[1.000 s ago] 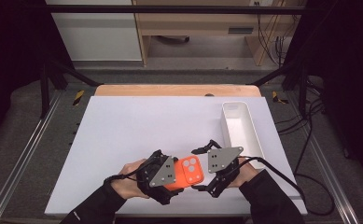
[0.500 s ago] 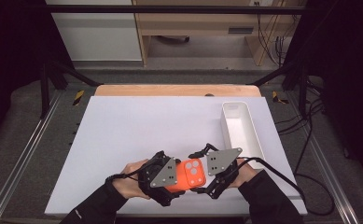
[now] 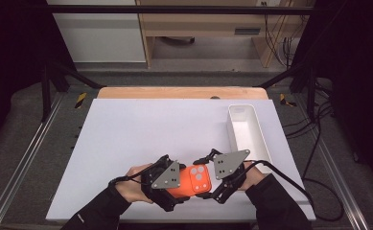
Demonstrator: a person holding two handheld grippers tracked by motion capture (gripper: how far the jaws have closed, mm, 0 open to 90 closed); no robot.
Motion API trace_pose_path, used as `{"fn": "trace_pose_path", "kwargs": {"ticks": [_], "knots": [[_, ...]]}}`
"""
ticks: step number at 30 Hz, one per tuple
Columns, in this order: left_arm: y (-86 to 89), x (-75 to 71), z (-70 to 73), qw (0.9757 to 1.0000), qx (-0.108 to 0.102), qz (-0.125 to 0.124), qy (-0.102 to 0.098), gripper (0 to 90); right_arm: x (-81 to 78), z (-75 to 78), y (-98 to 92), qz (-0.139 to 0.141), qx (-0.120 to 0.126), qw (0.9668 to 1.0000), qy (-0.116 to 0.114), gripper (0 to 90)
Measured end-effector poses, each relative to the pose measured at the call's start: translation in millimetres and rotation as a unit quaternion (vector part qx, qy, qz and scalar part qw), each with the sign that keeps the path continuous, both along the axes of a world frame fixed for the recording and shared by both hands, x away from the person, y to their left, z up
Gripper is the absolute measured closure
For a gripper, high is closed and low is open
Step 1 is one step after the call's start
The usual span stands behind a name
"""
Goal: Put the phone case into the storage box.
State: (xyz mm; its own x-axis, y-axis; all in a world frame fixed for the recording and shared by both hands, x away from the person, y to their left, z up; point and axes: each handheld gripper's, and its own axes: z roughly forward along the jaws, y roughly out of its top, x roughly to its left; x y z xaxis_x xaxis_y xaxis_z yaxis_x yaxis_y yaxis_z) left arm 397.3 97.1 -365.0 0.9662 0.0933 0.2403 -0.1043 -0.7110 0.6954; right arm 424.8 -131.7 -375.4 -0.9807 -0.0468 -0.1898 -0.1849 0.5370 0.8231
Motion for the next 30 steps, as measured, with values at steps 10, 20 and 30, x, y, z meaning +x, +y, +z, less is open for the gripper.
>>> {"fn": "trace_pose_path", "kwargs": {"ticks": [10, 20, 30], "knots": [[-0.8, 4.0, -5.8, 0.9997, 0.001, 0.003, 0.022, 14.2, 2.1, -1.4, 2.2, -0.007, -0.008, 0.9996, 0.028, 16.2], [-2.1, 6.5, -6.9, 0.9996, 0.005, 0.003, 0.029, 14.5, 1.3, -0.8, 2.1, -0.016, -0.007, 0.9993, 0.034, 16.4], [0.2, 5.3, -11.3, 0.999, 0.01, 0.01, 0.043, 9.6, 2.2, 1.1, 0.5, -0.028, -0.008, 0.9987, 0.042, 16.6]]}}
